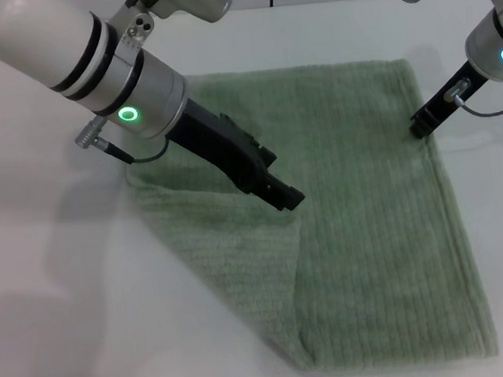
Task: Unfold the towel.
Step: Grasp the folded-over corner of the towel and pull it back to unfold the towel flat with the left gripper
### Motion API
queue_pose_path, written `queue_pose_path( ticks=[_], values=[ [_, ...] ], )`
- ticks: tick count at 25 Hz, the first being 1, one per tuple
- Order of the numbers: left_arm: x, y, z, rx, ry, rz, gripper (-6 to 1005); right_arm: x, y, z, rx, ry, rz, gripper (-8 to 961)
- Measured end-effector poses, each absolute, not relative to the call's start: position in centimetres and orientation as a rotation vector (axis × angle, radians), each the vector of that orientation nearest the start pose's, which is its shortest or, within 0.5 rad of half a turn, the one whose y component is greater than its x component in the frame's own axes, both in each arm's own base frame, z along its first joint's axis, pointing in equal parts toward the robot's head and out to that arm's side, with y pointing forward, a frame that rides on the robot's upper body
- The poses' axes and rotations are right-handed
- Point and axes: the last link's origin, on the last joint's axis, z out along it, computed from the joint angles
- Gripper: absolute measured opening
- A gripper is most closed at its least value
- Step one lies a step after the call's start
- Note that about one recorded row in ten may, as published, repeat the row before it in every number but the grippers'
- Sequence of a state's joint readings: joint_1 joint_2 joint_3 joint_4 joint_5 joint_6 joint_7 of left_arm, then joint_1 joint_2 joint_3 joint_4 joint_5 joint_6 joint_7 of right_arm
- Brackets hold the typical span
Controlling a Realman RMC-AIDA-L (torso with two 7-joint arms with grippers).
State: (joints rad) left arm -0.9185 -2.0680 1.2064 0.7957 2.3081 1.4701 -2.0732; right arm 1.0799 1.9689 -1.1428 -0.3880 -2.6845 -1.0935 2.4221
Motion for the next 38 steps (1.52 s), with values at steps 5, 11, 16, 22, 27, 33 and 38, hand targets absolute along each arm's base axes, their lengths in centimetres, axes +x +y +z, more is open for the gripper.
queue_pose_path(
  ticks=[5, 11, 16, 22, 27, 33, 38],
  values=[
    [-13.8, 38.8, -5.0, -3.039, -0.61, 0.206, 690, 21.2, 44.4, -2.3, -2.455, 1.005, -0.566, 1],
    [-14.3, 38.5, -6.2, -3.036, -0.601, 0.273, 687, 20.9, 44.6, -2.4, -2.456, 0.995, -0.56, 1],
    [-14.4, 38.4, -6.7, -3.032, -0.592, 0.298, 684, 20.8, 44.6, -2.5, -2.458, 0.992, -0.559, 1],
    [-14.7, 38.4, -7.0, -3.029, -0.609, 0.301, 681, 20.7, 44.5, -2.7, -2.463, 0.992, -0.56, 1],
    [-14.7, 38.5, -7.1, -3.018, -0.615, 0.287, 678, 20.7, 44.4, -2.9, -2.466, 0.992, -0.561, 1],
    [-14.7, 38.6, -7.2, -3.01, -0.618, 0.277, 675, 20.8, 44.3, -3.0, -2.472, 0.988, -0.565, 1],
    [-14.6, 38.6, -7.4, -3.011, -0.613, 0.271, 672, 20.9, 44.2, -3.1, -2.474, 0.992, -0.571, 1]
  ],
)
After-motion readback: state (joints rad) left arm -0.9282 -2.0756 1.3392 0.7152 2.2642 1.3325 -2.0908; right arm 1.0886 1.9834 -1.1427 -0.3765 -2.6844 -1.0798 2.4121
